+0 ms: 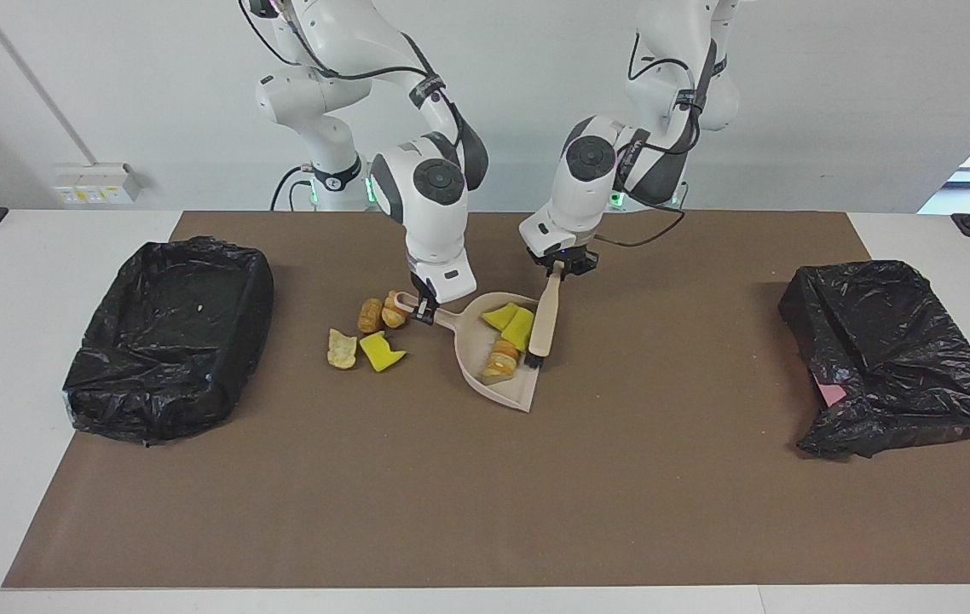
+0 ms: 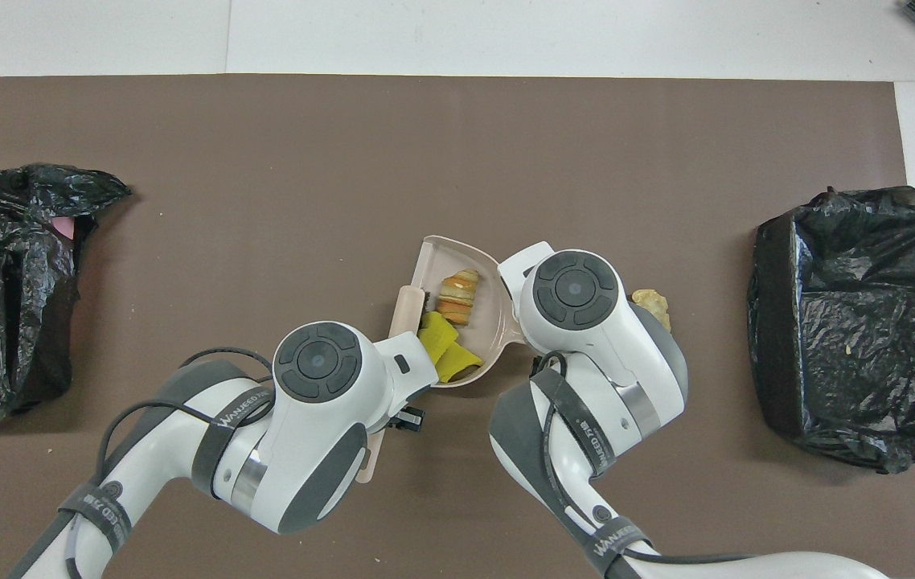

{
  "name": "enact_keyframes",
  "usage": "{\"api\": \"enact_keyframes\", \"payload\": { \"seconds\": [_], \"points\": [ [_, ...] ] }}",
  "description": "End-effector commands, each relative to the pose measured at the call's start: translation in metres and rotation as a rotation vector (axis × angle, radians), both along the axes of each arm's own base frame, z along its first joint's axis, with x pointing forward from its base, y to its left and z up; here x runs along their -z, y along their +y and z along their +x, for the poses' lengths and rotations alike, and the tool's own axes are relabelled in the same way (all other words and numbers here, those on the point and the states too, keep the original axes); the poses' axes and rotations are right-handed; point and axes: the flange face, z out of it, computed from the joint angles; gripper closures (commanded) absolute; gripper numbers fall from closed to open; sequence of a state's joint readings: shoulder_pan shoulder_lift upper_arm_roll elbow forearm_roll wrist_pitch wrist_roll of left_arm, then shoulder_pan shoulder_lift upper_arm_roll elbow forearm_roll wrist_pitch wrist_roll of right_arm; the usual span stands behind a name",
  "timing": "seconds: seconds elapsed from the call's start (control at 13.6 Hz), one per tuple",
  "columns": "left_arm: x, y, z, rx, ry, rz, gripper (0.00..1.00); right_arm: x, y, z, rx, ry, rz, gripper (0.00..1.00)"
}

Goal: Sweep and dump trash in bin
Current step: 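Sweep the yellow sponge into the dustpan with the left gripper, then carry the dustpan with the right gripper over the nearby trash bag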

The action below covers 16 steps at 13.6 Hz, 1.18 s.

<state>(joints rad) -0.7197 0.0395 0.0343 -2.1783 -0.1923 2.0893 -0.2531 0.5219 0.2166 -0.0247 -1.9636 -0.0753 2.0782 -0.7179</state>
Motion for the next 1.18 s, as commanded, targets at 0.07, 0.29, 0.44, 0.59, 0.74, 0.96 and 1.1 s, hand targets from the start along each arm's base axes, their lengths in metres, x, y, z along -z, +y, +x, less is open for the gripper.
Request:
{"api": "enact_keyframes", "payload": {
  "seconds": [0.07,0.29,0.44,0.59,0.74,0.96,1.1],
  "points": [
    [-0.02,-0.013,0.004,-0.115,0.001,-0.032,1.0,0.0,0.002,0.002,-0.004,0.002,0.025,1.0],
    [-0.026,-0.008,0.0,-0.253,0.048,0.035,1.0,-0.001,0.001,0.003,-0.008,0.001,0.026,1.0],
    [-0.027,-0.008,-0.005,-0.315,0.066,0.062,1.0,-0.001,0.0,0.004,-0.006,0.001,0.026,1.0],
    [-0.026,-0.006,-0.009,-0.35,0.093,0.097,1.0,-0.001,-0.002,0.006,-0.004,0.001,0.026,1.0],
    [-0.026,-0.004,-0.012,-0.381,0.086,0.147,1.0,-0.01,-0.015,0.011,0.026,-0.004,0.028,1.0],
    [-0.031,-0.002,-0.032,-0.412,0.082,0.266,1.0,-0.038,-0.041,0.017,0.061,-0.03,0.041,1.0],
    [-0.029,-0.009,-0.052,-0.408,0.068,0.263,1.0,-0.066,-0.066,0.013,0.115,-0.016,0.032,1.0]
  ]
}}
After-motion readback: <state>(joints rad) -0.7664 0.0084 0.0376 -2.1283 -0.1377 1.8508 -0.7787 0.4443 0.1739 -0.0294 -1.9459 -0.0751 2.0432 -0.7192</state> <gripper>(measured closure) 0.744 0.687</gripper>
